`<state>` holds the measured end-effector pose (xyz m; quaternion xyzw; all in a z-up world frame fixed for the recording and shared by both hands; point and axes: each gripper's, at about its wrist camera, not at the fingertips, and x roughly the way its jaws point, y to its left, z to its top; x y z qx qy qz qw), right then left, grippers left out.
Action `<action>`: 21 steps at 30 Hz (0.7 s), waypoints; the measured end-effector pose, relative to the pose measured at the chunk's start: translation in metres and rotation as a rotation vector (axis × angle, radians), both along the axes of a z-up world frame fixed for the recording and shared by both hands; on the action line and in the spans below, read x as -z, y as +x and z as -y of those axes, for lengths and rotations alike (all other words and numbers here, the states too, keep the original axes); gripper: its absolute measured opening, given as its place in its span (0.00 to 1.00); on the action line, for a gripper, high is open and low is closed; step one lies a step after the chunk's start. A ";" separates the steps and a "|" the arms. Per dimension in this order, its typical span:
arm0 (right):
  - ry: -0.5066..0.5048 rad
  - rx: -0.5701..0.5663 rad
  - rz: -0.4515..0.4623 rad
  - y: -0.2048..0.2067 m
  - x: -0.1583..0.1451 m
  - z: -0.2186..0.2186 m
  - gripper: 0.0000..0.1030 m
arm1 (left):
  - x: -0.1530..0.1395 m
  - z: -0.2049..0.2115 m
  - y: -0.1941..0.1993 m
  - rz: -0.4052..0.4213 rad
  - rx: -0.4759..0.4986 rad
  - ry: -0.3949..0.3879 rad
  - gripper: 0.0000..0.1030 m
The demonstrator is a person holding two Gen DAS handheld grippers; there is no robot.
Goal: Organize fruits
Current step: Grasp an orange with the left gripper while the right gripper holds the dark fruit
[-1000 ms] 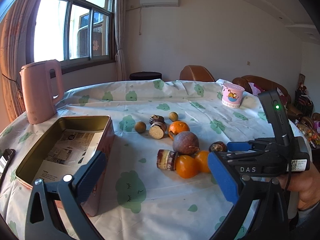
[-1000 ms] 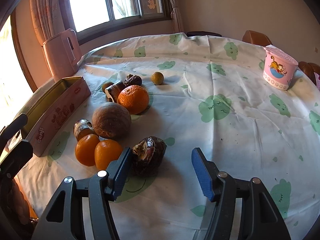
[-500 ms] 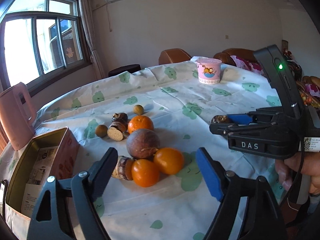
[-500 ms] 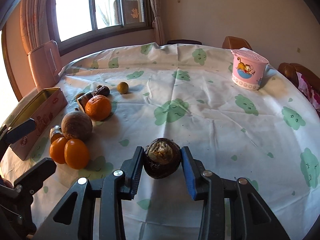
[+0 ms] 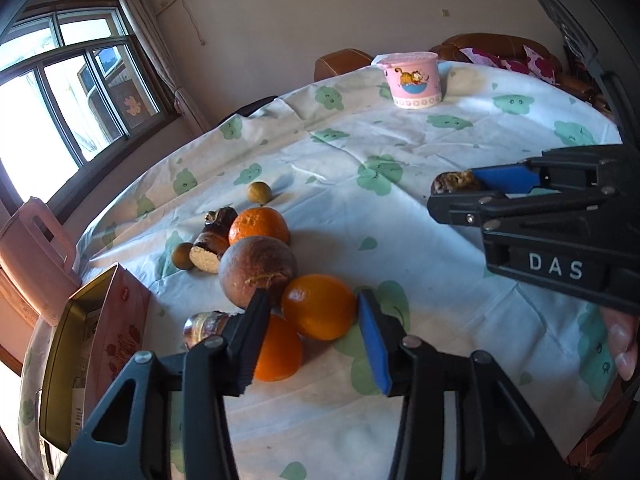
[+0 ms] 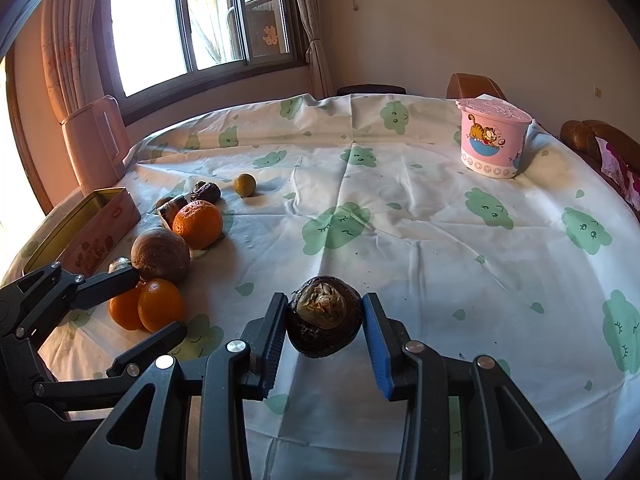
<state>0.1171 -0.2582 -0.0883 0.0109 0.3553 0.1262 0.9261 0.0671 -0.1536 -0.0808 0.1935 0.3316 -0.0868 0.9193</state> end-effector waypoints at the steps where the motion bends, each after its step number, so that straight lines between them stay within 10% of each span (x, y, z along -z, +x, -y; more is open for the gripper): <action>1: 0.003 0.001 0.001 0.000 0.000 0.001 0.39 | -0.001 -0.002 -0.001 -0.001 0.011 -0.015 0.41; 21: 0.004 0.007 0.032 -0.004 -0.003 0.001 0.39 | -0.010 -0.024 -0.008 -0.004 0.074 -0.222 0.24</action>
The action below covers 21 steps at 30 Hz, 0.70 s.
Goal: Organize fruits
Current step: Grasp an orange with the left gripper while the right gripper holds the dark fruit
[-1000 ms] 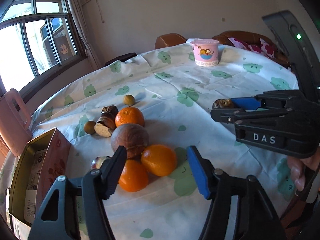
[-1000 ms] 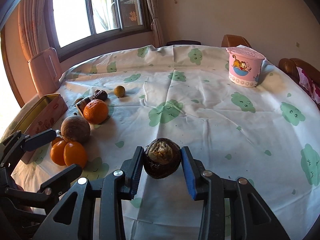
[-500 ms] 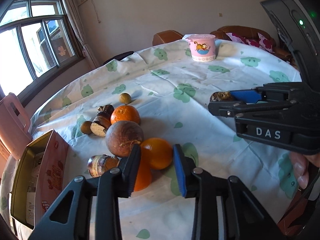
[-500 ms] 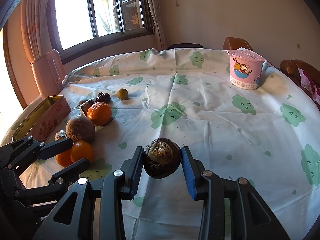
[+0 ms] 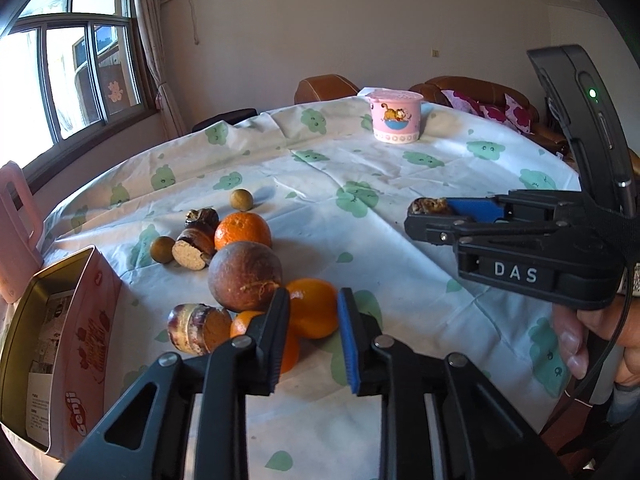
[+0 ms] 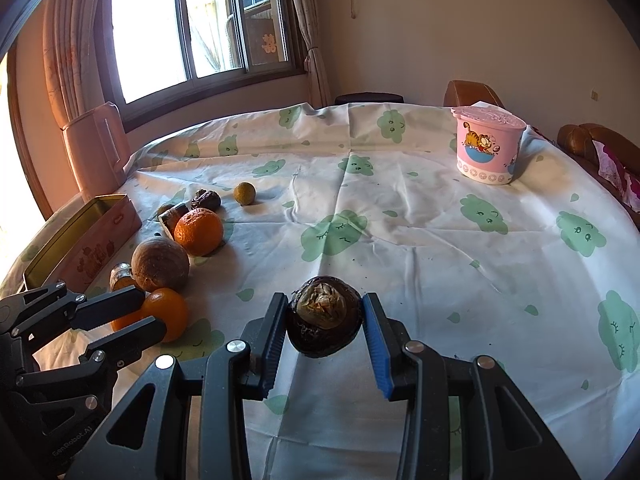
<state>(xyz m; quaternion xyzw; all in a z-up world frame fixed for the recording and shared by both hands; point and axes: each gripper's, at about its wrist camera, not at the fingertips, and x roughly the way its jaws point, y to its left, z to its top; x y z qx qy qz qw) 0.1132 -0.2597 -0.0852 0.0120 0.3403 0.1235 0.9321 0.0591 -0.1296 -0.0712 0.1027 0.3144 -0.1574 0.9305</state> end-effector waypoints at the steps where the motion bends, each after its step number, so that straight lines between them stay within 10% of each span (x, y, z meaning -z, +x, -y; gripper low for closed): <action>1: 0.000 -0.001 0.001 0.000 0.000 0.000 0.39 | -0.001 -0.001 0.000 0.002 0.002 -0.008 0.21; 7: -0.004 -0.001 0.008 -0.001 -0.001 -0.001 0.39 | -0.001 -0.002 -0.001 0.014 -0.013 -0.005 0.26; 10: -0.004 -0.001 0.011 0.000 0.000 -0.001 0.39 | -0.002 -0.002 0.001 0.010 -0.032 0.006 0.51; 21: -0.004 -0.002 0.015 -0.001 -0.001 -0.001 0.39 | 0.010 0.031 0.009 -0.014 -0.004 0.200 0.39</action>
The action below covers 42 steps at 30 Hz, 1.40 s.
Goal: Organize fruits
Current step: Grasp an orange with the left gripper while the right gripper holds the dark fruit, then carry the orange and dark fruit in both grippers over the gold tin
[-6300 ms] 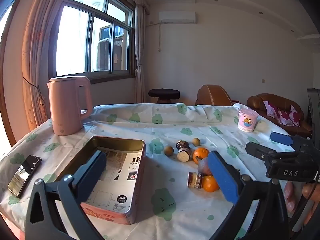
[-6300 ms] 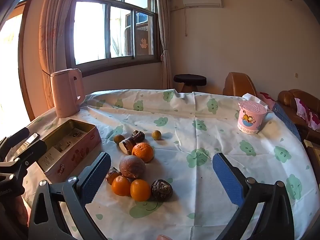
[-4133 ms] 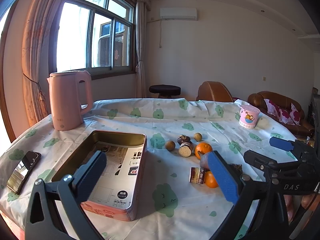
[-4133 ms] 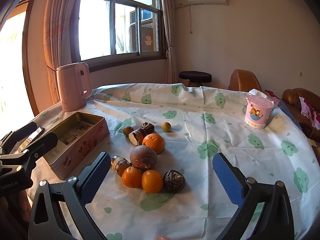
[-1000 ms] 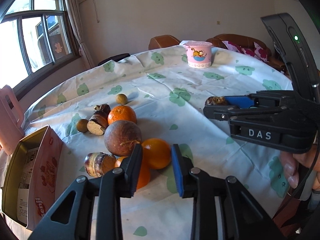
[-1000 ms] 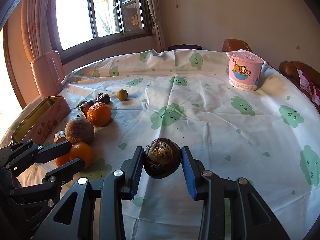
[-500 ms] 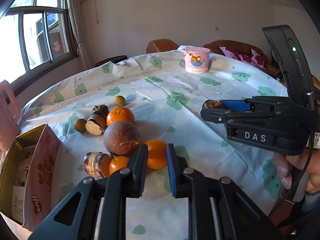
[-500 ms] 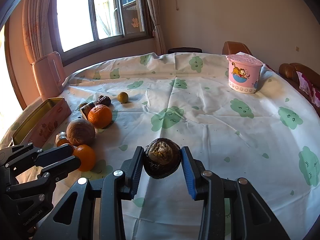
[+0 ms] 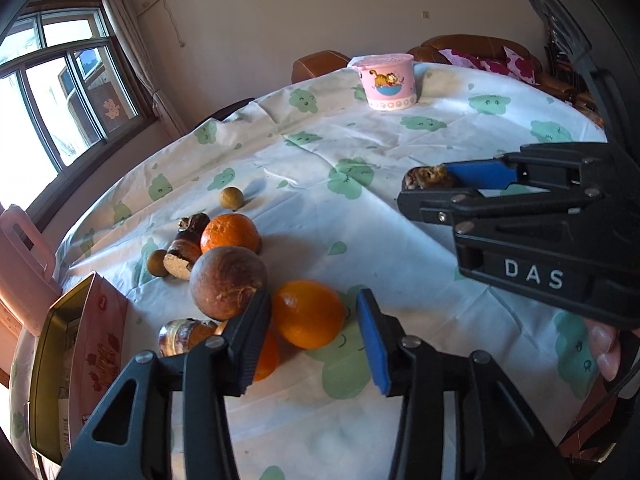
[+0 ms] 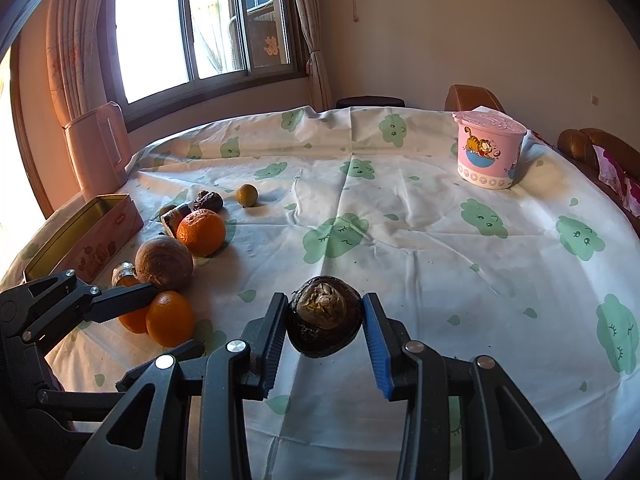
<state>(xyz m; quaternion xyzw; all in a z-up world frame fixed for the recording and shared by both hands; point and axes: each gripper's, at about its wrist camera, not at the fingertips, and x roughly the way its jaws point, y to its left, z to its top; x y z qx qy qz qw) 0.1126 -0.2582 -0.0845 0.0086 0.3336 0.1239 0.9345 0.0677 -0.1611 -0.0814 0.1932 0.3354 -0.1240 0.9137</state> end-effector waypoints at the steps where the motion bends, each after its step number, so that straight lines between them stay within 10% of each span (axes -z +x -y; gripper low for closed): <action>1: 0.000 -0.001 0.001 0.000 0.000 0.000 0.39 | -0.001 -0.002 0.000 -0.002 0.000 -0.009 0.38; 16: -0.012 -0.015 0.078 -0.011 -0.006 -0.003 0.39 | -0.014 -0.033 -0.008 0.032 0.002 -0.212 0.37; 42: -0.026 -0.033 0.218 -0.033 -0.015 -0.007 0.39 | -0.031 -0.053 -0.021 0.178 -0.036 -0.326 0.37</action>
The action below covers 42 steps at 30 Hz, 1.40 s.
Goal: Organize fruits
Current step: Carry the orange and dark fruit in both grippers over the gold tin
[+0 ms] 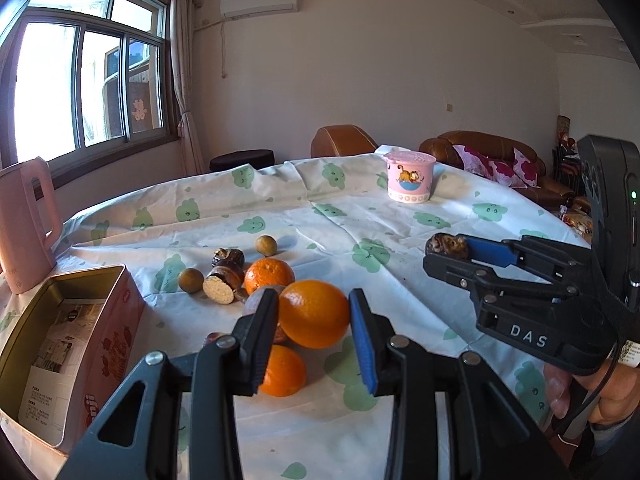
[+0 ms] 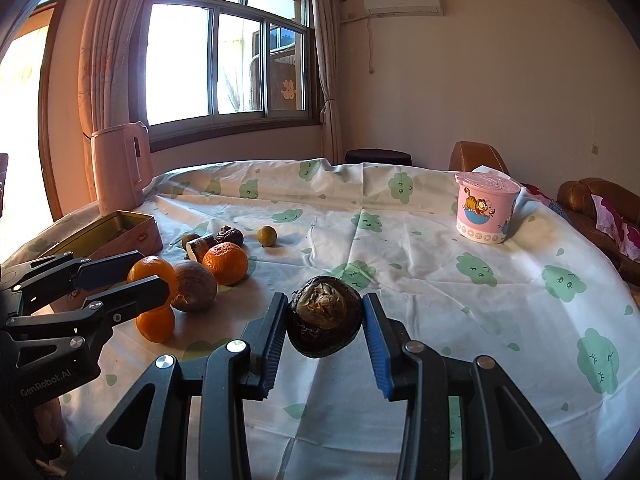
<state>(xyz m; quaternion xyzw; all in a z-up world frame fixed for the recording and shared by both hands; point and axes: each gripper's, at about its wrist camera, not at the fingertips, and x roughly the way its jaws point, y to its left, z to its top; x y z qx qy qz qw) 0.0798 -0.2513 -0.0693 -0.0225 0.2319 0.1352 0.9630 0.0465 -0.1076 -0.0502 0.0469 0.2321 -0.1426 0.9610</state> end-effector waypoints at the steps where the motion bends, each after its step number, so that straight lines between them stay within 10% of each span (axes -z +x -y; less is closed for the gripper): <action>1: 0.000 0.000 0.004 -0.001 0.000 0.000 0.39 | 0.000 -0.001 -0.001 0.004 -0.001 -0.003 0.37; 21: 0.070 -0.039 0.040 -0.008 -0.009 -0.002 0.39 | -0.016 -0.023 -0.014 0.069 -0.046 -0.040 0.37; 42: 0.074 -0.278 0.026 0.008 -0.054 -0.119 0.39 | -0.018 -0.137 -0.012 0.033 -0.262 -0.127 0.37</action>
